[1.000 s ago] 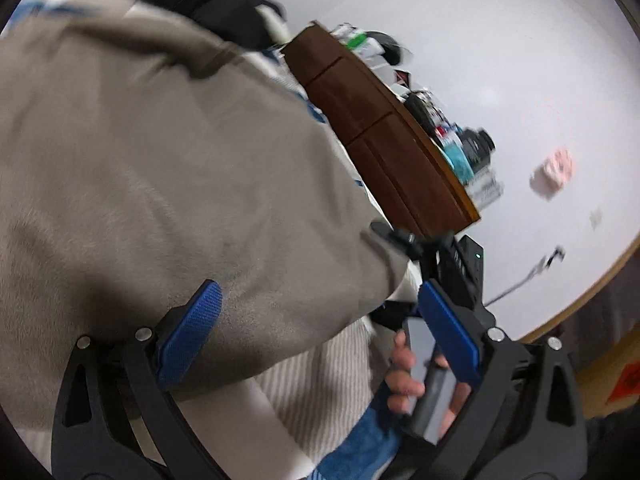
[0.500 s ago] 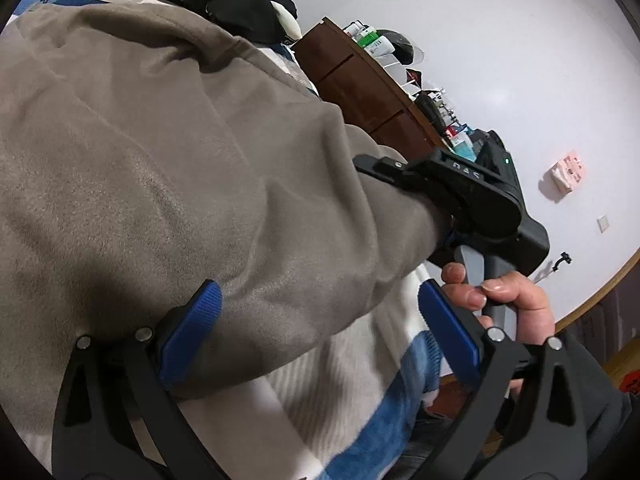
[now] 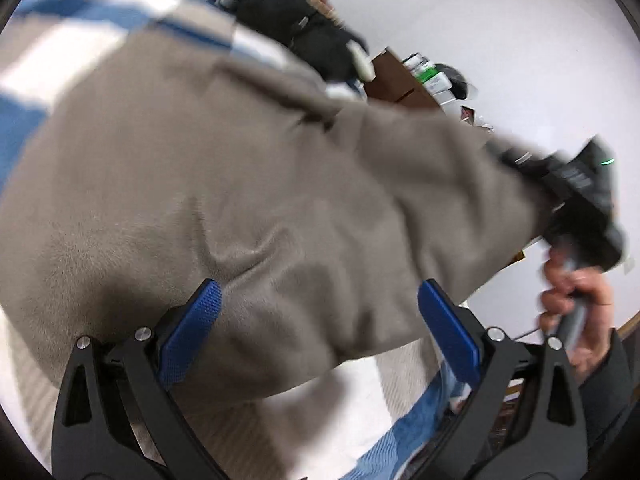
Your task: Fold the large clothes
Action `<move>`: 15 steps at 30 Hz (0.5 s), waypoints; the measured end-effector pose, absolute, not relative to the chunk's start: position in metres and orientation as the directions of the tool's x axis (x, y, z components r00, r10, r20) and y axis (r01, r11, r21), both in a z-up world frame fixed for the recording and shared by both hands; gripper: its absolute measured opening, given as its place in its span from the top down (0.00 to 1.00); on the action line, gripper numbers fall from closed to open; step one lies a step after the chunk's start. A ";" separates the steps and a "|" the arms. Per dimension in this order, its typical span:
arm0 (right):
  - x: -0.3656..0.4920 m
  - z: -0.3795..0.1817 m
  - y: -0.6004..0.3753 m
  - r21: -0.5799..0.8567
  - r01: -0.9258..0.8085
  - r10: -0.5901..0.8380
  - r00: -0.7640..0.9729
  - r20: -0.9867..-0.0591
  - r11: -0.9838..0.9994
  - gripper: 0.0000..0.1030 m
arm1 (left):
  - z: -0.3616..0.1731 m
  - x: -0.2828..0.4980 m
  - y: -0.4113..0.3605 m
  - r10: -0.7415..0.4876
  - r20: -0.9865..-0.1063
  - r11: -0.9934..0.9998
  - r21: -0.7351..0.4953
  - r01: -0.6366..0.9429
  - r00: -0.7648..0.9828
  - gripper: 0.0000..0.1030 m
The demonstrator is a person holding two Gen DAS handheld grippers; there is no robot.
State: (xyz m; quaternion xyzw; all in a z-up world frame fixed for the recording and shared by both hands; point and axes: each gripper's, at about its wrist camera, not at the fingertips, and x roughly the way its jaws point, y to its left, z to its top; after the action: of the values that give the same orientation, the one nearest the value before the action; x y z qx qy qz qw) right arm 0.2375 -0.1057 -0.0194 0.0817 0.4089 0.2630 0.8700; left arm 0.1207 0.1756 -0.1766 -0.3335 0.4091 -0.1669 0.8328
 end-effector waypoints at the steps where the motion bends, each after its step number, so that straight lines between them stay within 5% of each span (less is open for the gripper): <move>1: 0.232 -0.010 -0.085 0.312 -0.433 0.518 0.523 -0.677 0.846 0.72 | -0.176 0.119 0.176 -0.554 -0.561 0.724 -0.689 0.024 0.615 0.06; 5: 0.213 0.005 -0.015 0.166 -0.561 0.493 0.502 -0.711 0.811 0.72 | -0.153 0.102 0.197 -0.567 -0.519 0.701 -0.712 0.043 0.639 0.06; 12: 0.168 -0.027 0.094 0.036 -0.727 0.462 0.396 -0.794 0.686 0.73 | -0.125 0.026 0.293 -0.141 -0.671 0.881 -0.420 -0.217 0.728 0.06; 15: 0.140 -0.063 0.135 0.008 -0.781 0.427 0.333 -0.841 0.625 0.72 | -0.132 0.005 0.317 -0.067 -0.701 0.872 -0.388 -0.300 0.710 0.06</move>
State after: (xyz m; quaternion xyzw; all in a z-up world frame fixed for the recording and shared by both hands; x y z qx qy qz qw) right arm 0.1404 0.1345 -0.0626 -0.2041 0.4331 0.3819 0.7905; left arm 0.0051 0.3174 -0.1324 -0.2448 0.3753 0.0652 0.8916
